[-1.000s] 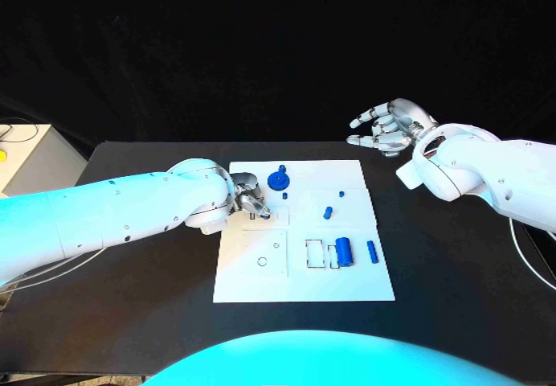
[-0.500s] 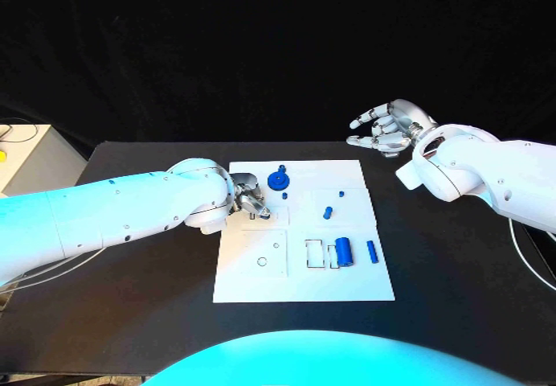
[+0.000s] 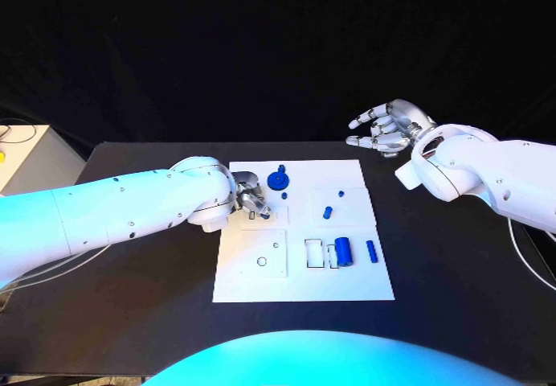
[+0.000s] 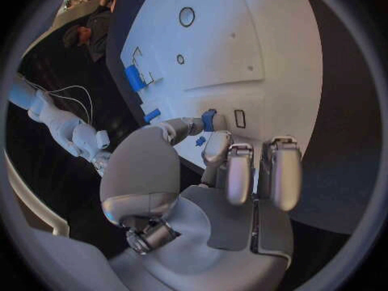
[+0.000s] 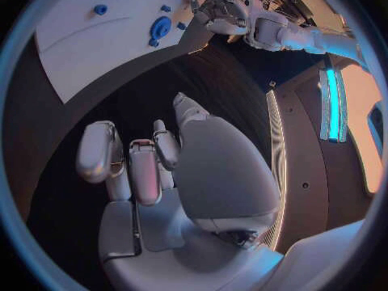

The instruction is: Assemble the parts on the task board

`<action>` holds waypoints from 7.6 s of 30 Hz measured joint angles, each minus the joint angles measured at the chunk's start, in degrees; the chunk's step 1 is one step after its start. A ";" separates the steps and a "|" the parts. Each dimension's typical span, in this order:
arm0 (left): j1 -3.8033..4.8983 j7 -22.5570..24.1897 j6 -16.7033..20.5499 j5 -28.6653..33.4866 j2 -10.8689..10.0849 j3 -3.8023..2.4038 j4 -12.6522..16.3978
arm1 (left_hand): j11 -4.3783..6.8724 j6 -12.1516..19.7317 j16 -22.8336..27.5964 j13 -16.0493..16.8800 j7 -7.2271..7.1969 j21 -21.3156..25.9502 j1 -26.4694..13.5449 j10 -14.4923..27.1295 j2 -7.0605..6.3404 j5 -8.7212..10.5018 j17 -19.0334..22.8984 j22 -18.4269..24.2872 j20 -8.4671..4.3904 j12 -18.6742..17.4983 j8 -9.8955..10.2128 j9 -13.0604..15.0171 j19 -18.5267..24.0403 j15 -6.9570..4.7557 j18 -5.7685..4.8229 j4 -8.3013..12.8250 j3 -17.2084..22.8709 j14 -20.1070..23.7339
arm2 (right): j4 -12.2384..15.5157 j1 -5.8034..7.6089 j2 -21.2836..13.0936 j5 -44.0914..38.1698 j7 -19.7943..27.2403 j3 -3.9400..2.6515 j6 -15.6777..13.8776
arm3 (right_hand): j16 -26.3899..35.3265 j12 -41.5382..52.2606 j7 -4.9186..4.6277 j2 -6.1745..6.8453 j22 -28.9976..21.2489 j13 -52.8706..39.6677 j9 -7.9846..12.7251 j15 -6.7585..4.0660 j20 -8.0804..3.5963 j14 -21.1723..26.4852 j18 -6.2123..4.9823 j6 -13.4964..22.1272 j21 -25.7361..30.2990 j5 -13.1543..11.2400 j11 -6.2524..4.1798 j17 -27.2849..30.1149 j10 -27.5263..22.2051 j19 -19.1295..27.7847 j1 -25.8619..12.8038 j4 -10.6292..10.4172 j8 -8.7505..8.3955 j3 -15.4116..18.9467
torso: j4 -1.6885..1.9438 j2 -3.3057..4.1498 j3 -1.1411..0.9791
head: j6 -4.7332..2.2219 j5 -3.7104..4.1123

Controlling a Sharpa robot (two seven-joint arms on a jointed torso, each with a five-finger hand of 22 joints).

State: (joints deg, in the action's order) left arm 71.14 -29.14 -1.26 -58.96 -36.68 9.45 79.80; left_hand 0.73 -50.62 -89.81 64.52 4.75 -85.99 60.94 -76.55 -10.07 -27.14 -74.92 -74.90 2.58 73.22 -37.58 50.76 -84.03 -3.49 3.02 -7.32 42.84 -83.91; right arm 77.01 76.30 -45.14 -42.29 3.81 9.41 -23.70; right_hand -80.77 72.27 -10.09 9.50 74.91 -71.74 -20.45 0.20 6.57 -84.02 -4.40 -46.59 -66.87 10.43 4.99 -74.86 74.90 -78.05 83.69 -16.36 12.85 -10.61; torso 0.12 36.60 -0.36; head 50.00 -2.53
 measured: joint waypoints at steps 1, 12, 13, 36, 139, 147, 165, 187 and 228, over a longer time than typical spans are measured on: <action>0.02 -0.05 -0.09 0.11 0.12 -0.02 -0.13 | 0.07 -0.08 0.00 0.02 -0.07 0.00 0.00 -0.08 0.00 -0.02 0.00 0.00 0.00 0.00 0.00 0.00 0.00 -0.08 0.00 0.00 0.00 0.08 | 0.00 0.00 -0.01 0.00 0.00 0.00 0.00 | 0.00 0.00 0.00 0.00 0.00 0.00 0.00 0.00 0.00 0.00 0.00 0.00 0.00 0.00 0.00 0.00 0.00 0.00 0.00 0.00 0.00 0.00 | -0.01 0.00 0.00 | 0.00 0.00; 0.19 -0.72 -1.10 0.73 0.90 -0.12 -0.80 | 0.37 -0.12 0.00 0.79 -0.08 0.00 -0.32 -1.00 0.29 -0.03 0.00 0.00 0.00 0.64 -0.24 0.02 0.00 -0.29 0.00 0.00 0.00 -0.14 | 0.01 0.00 0.00 0.00 -0.01 0.00 0.03 | 0.00 0.00 0.00 0.00 0.00 0.00 -0.05 0.00 0.00 0.00 0.00 0.00 0.00 0.00 0.00 0.00 0.00 0.00 0.00 0.00 0.00 0.00 | 0.01 0.03 -0.02 | 0.00 0.16; 0.15 -0.78 -1.20 0.78 1.00 -0.07 -0.85 | 0.32 -0.45 0.00 0.79 -0.21 0.00 -0.33 -1.06 0.28 -0.02 0.00 0.00 0.00 0.66 -0.23 -0.02 0.00 -0.29 -0.01 0.00 0.00 -0.13 | 0.01 0.00 0.01 0.00 -0.01 0.00 0.03 | 0.00 0.00 0.00 0.00 0.00 0.00 -0.04 0.00 0.00 0.00 0.00 0.00 0.00 0.00 0.00 0.00 0.00 0.00 0.00 0.00 0.00 0.00 | 0.01 0.03 -0.02 | 0.00 0.17; -0.05 -1.44 -1.24 0.81 1.79 0.07 -1.32 | 0.89 -1.49 0.00 1.68 -0.90 -0.27 -1.73 -2.16 0.72 0.71 0.01 -0.04 -0.43 1.50 -0.57 -0.01 0.00 -0.72 -0.91 0.62 -0.62 -0.14 | 0.01 -0.03 0.08 0.03 0.00 0.00 0.13 | 0.32 -0.25 0.13 0.00 0.03 0.17 -0.04 0.00 0.20 0.00 0.00 0.12 0.44 0.00 0.01 0.31 -0.24 0.20 0.00 0.00 0.00 0.00 | 0.07 -0.04 -0.02 | 0.00 0.49; 4.24 -0.19 -16.71 2.70 13.19 -6.16 -33.38 | -2.36 2.51 2.00 -9.83 1.07 4.18 3.45 7.35 0.29 10.27 0.02 0.08 0.90 -6.83 7.32 -6.79 3.58 1.36 0.02 -9.20 -19.43 0.08 | 0.61 -0.50 -0.50 0.14 0.50 -0.03 0.03 | 2.54 -2.28 0.07 0.00 -0.03 2.42 -0.23 0.00 0.11 0.00 -0.89 0.76 4.20 0.21 0.00 3.14 -2.04 1.73 0.00 0.01 0.66 -0.31 | -0.73 2.15 0.74 | 0.00 -0.25; 4.08 0.26 -17.03 2.72 13.63 -6.10 -33.93 | -2.57 2.49 2.00 -9.82 1.06 4.18 3.23 7.55 0.52 10.27 0.02 0.08 0.90 -6.83 7.29 -6.87 3.58 1.36 0.02 -9.20 -19.43 0.08 | 0.64 -0.46 -0.46 0.14 0.53 -0.04 -0.01 | 2.54 -2.28 0.07 0.00 -0.03 2.42 -0.22 0.00 0.11 0.00 -0.89 0.75 4.20 0.21 0.01 3.13 -2.04 1.74 0.00 0.01 0.66 -0.31 | -0.76 2.54 0.70 | 0.00 -0.25; 4.08 0.68 -17.25 2.78 13.08 -6.12 -33.65 | -2.57 1.77 2.00 -9.76 1.17 4.18 2.90 7.55 0.84 10.27 0.01 0.12 1.27 -6.83 7.28 -7.02 3.50 1.57 0.02 -9.34 -19.61 -0.13 | 0.54 -0.43 -0.48 0.14 0.58 -0.03 -0.04 | 2.54 -2.28 0.08 0.00 -0.04 2.42 -0.26 0.00 0.10 0.00 -0.89 0.74 4.20 0.21 0.01 3.13 -2.04 1.73 0.00 0.01 0.66 -0.31 | -0.79 2.63 0.75 | 0.00 -0.38; 3.99 0.38 -17.55 2.80 11.77 -6.22 -31.64 | -2.16 0.45 1.77 -9.30 0.45 4.18 2.92 7.13 1.27 10.27 0.02 -0.04 1.27 -6.49 6.15 -6.61 3.50 1.57 0.02 -9.19 -19.76 -0.13 | 0.26 -0.45 -0.34 0.14 0.61 -0.02 -0.03 | 2.77 -2.28 0.09 0.00 -0.04 2.47 -0.31 0.00 0.11 0.00 -0.89 0.74 4.20 0.21 0.01 3.13 -2.04 1.74 0.00 0.01 0.88 -0.31 | -0.79 2.74 0.76 | 0.00 -0.57; 3.92 0.28 -17.25 4.04 11.04 -6.29 -30.46 | -1.12 1.59 1.55 -9.90 -0.48 4.18 9.86 6.92 3.52 10.28 0.02 -0.02 0.59 -6.21 3.08 -4.63 3.28 0.72 0.02 -3.44 -10.56 -0.14 | -0.23 -0.51 -0.04 0.14 0.61 -0.03 0.02 | 2.77 -2.28 0.09 0.00 -0.05 2.47 -0.28 0.00 0.10 0.00 -0.89 0.73 4.20 0.21 0.01 3.12 -2.04 1.73 0.00 0.01 0.88 -0.31 | -0.82 2.80 0.75 | 0.00 -0.64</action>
State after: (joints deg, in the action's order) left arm 75.06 -28.85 -18.51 -54.92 -25.64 3.16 49.34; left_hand -0.39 -49.04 -88.26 54.61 4.27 -81.81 70.80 -69.64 -6.55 -16.86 -74.91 -74.92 3.17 67.01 -34.50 46.13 -80.76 -2.77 3.04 -10.76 32.28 -84.05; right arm 76.78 75.79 -45.18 -42.15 4.42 9.38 -23.68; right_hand -78.00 69.99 -9.99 9.50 74.86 -69.28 -20.73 0.20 6.68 -84.02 -5.29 -45.87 -62.67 10.64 5.00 -71.74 72.86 -76.32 83.69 -16.35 13.73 -10.92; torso -0.70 39.40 0.38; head 50.00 -3.17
